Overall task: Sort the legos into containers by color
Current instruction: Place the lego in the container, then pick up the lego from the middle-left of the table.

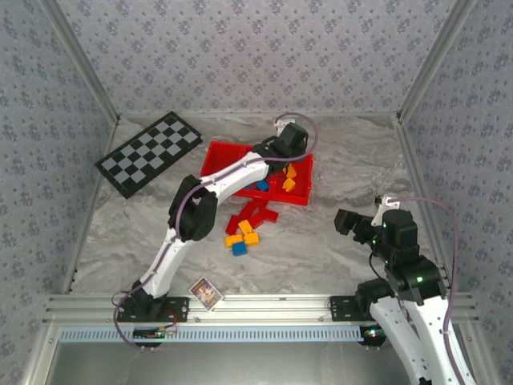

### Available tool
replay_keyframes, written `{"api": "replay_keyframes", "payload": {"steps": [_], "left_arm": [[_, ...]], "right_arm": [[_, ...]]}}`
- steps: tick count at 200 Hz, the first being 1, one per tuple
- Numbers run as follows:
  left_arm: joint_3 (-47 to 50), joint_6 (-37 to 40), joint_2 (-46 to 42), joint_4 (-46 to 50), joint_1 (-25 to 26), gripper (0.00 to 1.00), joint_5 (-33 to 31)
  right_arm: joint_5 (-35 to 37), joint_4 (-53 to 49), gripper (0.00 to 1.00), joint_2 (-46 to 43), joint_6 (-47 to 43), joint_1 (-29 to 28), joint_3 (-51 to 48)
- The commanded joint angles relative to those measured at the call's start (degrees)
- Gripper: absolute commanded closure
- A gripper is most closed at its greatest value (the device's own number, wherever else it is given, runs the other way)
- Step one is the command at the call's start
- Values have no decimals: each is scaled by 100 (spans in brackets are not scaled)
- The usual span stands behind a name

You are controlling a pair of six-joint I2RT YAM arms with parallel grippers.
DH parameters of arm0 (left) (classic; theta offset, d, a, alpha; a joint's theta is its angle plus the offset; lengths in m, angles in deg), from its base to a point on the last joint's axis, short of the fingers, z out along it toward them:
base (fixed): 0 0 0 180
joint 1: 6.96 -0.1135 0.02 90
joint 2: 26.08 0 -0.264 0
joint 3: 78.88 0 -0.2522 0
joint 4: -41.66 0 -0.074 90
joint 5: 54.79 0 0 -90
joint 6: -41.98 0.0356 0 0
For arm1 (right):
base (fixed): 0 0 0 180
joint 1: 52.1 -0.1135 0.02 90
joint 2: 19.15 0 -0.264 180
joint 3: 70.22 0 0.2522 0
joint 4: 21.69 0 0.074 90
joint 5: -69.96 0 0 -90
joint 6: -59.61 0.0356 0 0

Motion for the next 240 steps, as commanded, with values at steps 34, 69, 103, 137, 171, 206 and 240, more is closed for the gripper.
{"api": "replay_keyframes", "payload": {"steps": [34,69,103,137,171,206,240], "left_arm": [[849,120,-844,-409,95,28,173],[2063,872,-2136,-539,303,0,40],[3450,1043,-3478,-192,650,0,-599],[4865,431,-4727,312,867,0,-822],[5877,-292,-5637,1028,1153,0,-760],[6554,-1941,-6223,2351,1292,0,-631],[7082,-3449,-6607,2527,1672,0,-824]], "right_arm": [[-108,101,0,-53,-110,151,-62],[-122,112,0,-42,-102,191,-67],[-150,118,0,13,-108,242,-73],[-202,96,0,160,-118,274,-49],[-223,79,0,320,-128,285,-37],[-199,60,0,390,-120,293,-22],[-168,51,0,447,-111,295,-28]]}}
